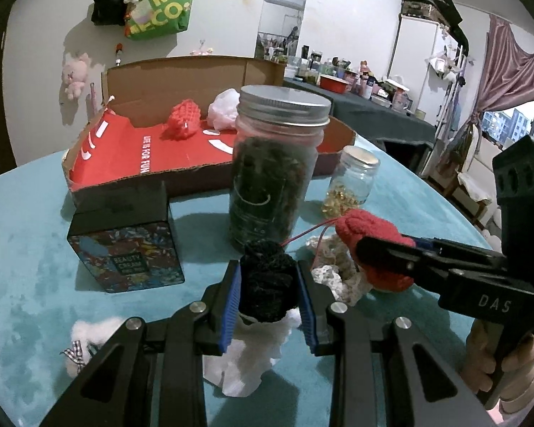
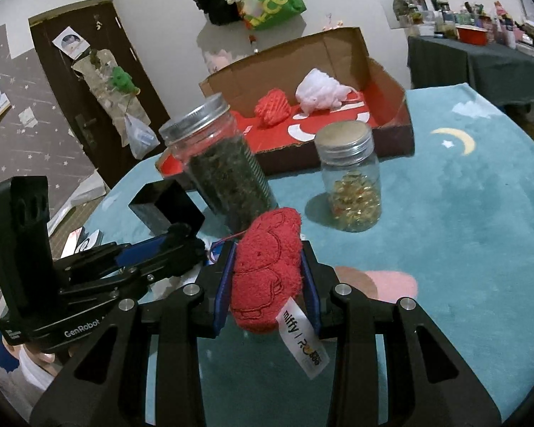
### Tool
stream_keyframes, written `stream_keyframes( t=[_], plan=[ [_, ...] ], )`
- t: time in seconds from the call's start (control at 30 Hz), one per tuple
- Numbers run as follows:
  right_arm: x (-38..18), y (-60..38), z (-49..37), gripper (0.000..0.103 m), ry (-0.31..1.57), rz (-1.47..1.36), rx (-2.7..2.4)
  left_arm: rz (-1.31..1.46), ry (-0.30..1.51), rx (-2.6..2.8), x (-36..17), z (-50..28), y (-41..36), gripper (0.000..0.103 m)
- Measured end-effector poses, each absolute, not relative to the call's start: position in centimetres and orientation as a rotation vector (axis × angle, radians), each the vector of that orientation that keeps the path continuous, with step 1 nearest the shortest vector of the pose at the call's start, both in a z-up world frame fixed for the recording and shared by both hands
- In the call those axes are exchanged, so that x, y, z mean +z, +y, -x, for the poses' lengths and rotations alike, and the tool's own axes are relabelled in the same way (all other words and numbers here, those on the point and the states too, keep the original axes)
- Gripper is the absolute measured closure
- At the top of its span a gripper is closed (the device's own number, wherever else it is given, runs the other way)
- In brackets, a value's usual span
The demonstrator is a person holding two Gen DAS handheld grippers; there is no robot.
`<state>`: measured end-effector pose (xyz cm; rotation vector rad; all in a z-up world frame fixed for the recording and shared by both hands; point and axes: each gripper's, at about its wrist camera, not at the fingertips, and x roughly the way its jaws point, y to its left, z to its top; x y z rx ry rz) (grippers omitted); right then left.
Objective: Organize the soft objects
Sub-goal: 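Carry the Miffy plush and black fuzzy item into the box and open both tools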
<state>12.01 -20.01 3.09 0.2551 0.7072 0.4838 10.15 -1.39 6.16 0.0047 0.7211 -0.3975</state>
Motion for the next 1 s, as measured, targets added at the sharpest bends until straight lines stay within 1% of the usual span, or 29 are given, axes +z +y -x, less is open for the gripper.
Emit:
stream_keyframes(
  t=[0.53,1.0],
  plan=[
    [3.0,-20.4,-11.9,0.070,0.725,-0.291,0.503,0.013,0.713,-0.384,6.5,-10.0,-0.9,0.071],
    [3.4,-23.6,-11.8,0.070,0.732,-0.352,0.486,0.066,0.700,-0.276,7.7,-9.4,4.6,0.071]
  ],
)
